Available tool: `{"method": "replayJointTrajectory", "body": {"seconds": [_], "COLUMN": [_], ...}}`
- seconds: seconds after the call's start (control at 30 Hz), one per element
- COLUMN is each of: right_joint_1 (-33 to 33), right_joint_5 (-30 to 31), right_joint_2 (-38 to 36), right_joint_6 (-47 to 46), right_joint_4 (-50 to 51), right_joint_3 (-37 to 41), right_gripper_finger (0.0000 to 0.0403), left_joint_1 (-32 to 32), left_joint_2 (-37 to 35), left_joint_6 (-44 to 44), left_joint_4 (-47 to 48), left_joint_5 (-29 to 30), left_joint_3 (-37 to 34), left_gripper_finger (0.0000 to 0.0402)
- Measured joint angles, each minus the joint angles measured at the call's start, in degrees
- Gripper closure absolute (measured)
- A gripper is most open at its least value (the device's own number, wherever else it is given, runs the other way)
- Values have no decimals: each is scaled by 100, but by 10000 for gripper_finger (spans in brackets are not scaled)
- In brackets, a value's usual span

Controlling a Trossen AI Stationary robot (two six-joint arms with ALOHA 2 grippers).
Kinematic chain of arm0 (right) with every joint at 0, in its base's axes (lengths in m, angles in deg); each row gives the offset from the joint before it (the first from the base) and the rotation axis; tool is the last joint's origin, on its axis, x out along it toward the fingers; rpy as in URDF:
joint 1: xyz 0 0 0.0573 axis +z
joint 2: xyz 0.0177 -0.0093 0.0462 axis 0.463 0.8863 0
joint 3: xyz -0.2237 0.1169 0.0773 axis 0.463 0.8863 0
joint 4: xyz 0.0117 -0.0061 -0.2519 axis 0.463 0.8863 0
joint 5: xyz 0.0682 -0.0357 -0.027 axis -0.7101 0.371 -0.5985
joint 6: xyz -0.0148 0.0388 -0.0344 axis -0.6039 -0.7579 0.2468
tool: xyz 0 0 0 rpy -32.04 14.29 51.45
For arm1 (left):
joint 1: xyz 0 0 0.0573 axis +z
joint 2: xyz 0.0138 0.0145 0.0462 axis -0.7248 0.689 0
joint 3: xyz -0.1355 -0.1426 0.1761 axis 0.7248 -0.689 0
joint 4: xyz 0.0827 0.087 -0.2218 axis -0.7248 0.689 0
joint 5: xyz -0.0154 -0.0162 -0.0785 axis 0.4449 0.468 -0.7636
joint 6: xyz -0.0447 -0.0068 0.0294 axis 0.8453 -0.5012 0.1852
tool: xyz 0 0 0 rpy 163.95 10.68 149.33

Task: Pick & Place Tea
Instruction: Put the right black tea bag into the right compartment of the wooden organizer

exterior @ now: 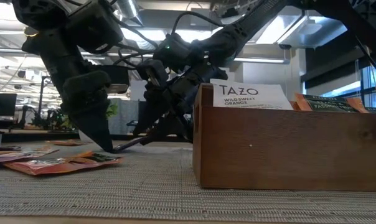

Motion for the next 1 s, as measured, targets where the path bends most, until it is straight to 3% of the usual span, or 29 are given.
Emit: {"method": "replayJointTrajectory", "body": {"seconds": [0.4, 0.7, 1.0], "right_joint_1": [-3, -58, -224], "right_joint_5": [4, -39, -87], "right_joint_2": [0, -20, -614], "right_joint_6": [240, 451, 1081], "right_joint_4": [-3, 31, 444], "right_joint_3": [0, 0, -101], "right_gripper_finger": [395, 398, 399], "left_joint_1": [7, 11, 9], "left_joint_2": [-30, -661, -2120], "left_joint_6": [-2, -109, -379], "left_joint_4": [-102, 240, 775], "left_joint_5": [-6, -387, 369], "left_joint_3": [-9, -24, -9], "left_gripper_finger": [395, 397, 391]}}
